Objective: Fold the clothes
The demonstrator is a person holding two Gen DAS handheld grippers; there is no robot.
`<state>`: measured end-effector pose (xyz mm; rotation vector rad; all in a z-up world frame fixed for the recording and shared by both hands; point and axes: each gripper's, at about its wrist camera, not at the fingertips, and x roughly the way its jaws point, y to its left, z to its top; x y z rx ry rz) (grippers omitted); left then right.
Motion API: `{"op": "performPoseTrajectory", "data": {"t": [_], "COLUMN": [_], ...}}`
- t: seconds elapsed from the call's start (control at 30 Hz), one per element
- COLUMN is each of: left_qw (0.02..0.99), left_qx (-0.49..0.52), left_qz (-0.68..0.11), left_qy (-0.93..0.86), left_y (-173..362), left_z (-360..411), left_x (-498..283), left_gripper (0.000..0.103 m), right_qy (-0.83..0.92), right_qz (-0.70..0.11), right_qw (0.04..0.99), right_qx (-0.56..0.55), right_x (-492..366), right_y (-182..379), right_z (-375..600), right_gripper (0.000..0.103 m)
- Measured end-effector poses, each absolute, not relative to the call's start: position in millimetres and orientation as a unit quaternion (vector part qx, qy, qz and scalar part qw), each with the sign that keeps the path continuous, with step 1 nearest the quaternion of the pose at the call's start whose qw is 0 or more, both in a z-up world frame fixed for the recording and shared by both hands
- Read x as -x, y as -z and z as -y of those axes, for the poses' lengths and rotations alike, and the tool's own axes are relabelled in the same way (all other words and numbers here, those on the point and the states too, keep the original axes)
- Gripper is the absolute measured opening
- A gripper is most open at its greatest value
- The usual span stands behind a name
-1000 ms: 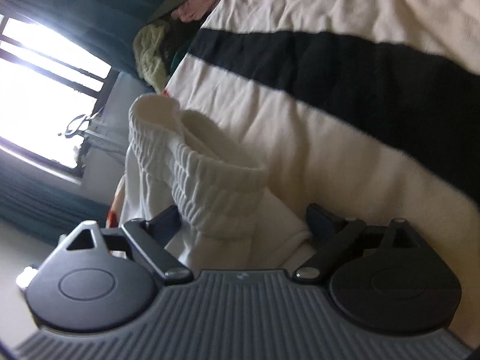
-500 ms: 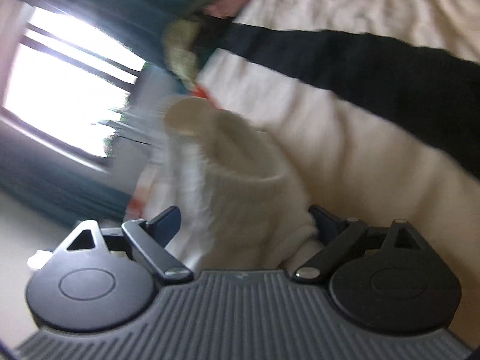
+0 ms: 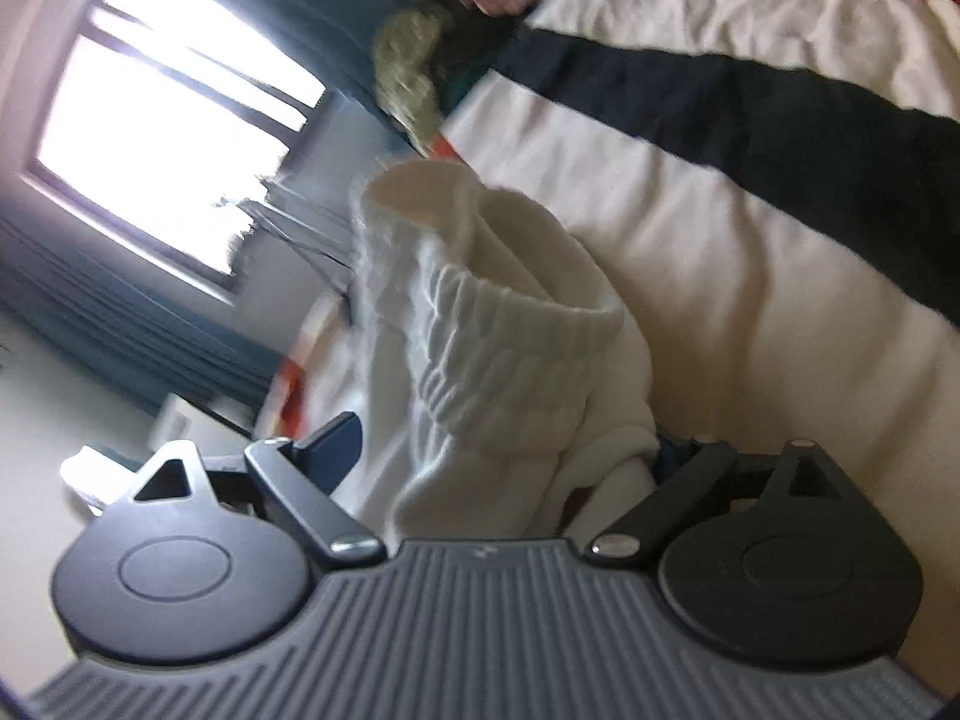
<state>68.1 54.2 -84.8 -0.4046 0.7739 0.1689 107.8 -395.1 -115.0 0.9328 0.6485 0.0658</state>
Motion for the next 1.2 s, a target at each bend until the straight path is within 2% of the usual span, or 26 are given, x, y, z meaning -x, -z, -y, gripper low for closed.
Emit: {"op": "performPoseTrajectory", "data": {"t": [0.07, 0.13, 0.2, 0.3, 0.37, 0.47, 0.67, 0.8, 0.93, 1.03, 1.2], "left_qw": [0.903, 0.903, 0.902, 0.899, 0.897, 0.893, 0.883, 0.866, 0.841, 0.843, 0.858], "left_qx": [0.193, 0.192, 0.193, 0.198, 0.202, 0.243, 0.35, 0.382, 0.394, 0.367, 0.338], "left_qz": [-0.375, -0.378, -0.38, -0.388, -0.392, -0.379, -0.304, -0.309, -0.349, -0.365, -0.362], "left_qy": [-0.08, -0.076, -0.069, -0.051, -0.032, 0.003, 0.072, 0.094, 0.128, 0.147, 0.138], "left_y": [84.5, 84.3, 84.0, 81.7, 77.2, 68.0, 57.0, 68.4, 90.3, 98.2, 102.2], "left_z": [-53.2, -52.4, -51.9, -51.8, -54.5, -65.7, -84.0, -78.0, -62.4, -45.3, -33.5], "left_x": [-67.8, -67.0, -65.8, -60.0, -54.7, -40.0, -24.2, -48.5, -81.7, -94.8, -102.6], "left_gripper": [0.101, 0.101, 0.101, 0.101, 0.1, 0.1, 0.102, 0.102, 0.101, 0.101, 0.088], "right_qy": [-0.013, -0.012, -0.013, -0.011, -0.008, -0.004, 0.005, 0.008, 0.01, 0.01, 0.008], "right_qz": [-0.339, -0.338, -0.329, -0.314, -0.306, -0.295, -0.291, -0.292, -0.291, -0.291, -0.293], "right_qw": [0.842, 0.843, 0.85, 0.855, 0.854, 0.855, 0.862, 0.86, 0.859, 0.857, 0.855], "right_qx": [-0.419, -0.418, -0.411, -0.412, -0.42, -0.426, -0.416, -0.419, -0.422, -0.424, -0.428], "right_x": [-112.5, -111.3, -109.2, -103.7, -100.1, -101.9, -108.1, -107.8, -106.9, -105.9, -106.4], "right_y": [122.4, 122.9, 117.1, 110.8, 108.6, 104.9, 99.6, 100.0, 100.5, 100.2, 99.9], "right_z": [392.1, 392.2, 391.4, 392.5, 394.8, 399.8, 398.0, 397.9, 397.2, 396.9, 397.4], "right_gripper": [0.073, 0.064, 0.048, 0.037, 0.034, 0.032, 0.032, 0.032, 0.032, 0.032, 0.032]}}
